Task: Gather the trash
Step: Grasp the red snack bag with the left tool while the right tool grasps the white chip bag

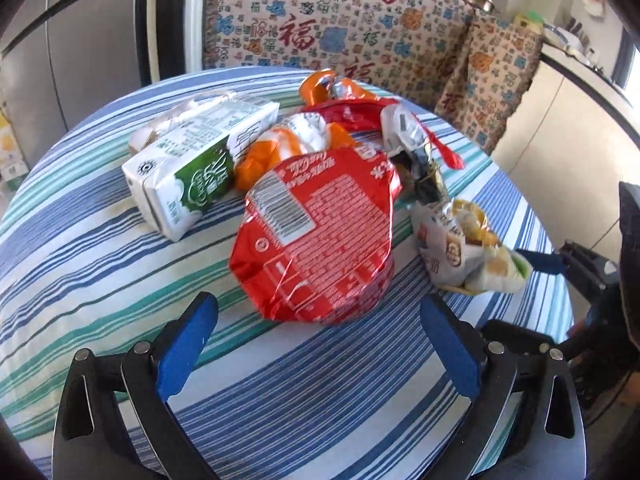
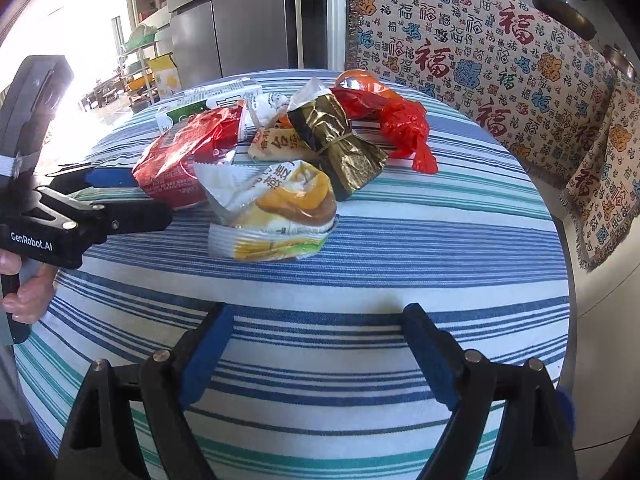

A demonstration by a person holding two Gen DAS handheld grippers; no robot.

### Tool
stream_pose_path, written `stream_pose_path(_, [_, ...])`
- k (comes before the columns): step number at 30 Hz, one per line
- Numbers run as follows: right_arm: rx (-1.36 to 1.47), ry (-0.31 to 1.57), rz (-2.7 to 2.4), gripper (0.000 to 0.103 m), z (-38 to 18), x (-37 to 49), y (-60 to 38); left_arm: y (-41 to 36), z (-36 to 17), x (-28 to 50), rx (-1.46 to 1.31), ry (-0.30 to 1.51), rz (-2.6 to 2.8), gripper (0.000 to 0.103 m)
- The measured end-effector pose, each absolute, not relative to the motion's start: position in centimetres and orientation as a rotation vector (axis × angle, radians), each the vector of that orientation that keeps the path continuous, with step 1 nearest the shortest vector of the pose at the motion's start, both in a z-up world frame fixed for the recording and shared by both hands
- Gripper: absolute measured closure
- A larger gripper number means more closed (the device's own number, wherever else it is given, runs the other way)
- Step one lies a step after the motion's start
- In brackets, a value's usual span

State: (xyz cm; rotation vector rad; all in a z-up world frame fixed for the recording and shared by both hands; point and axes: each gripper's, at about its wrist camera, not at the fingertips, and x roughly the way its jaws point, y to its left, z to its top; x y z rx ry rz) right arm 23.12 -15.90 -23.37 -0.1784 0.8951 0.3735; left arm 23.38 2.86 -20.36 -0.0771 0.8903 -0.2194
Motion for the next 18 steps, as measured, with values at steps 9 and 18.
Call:
stream_pose_path(9, [-0.179, 0.888, 0.381, 0.014, -23.4, 22.9, -16.0, 2.3, -20.1, 23.7, -0.109, 0.87, -0.27, 0.042])
stream_pose_path(18, [-0.104, 0.883, 0.449, 0.014, -22.3, 24.2, -15.1, 3.6, -19.7, 19.3, -0.141, 0.925, -0.208, 0.041])
